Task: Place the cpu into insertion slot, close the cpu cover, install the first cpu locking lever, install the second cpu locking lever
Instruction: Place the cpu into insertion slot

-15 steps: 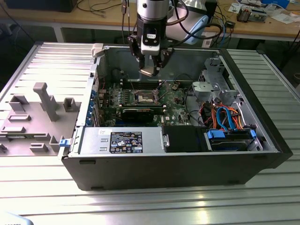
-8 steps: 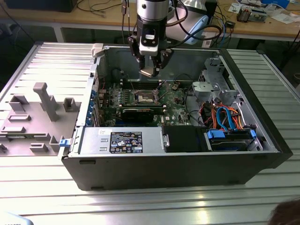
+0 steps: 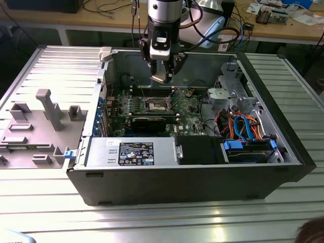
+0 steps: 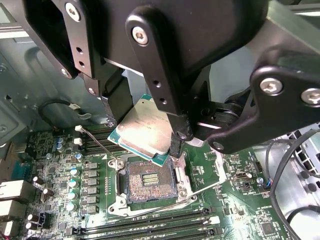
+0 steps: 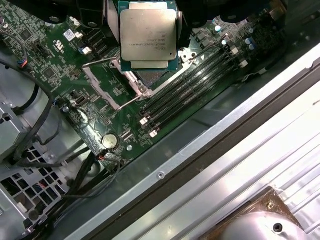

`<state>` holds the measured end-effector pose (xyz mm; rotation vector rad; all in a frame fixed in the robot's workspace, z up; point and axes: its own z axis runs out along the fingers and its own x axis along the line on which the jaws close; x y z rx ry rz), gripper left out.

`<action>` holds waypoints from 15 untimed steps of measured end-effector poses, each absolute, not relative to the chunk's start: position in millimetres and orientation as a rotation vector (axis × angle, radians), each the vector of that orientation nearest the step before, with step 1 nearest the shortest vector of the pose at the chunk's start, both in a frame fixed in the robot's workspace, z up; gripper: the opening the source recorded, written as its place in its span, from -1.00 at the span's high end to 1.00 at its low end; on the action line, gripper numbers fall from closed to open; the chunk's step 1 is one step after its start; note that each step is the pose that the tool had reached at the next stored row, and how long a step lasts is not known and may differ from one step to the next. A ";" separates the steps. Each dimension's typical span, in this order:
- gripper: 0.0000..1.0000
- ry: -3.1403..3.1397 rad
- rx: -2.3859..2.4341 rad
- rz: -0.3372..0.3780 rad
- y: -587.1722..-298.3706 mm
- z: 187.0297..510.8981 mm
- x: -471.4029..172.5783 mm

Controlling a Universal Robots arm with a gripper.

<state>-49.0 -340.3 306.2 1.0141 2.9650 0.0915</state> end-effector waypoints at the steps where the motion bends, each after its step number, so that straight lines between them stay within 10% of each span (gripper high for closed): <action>1: -0.09 2.964 1.016 0.091 -340.3 306.2 -49.1; 15: -0.09 2.947 1.063 0.090 -340.3 306.2 -49.1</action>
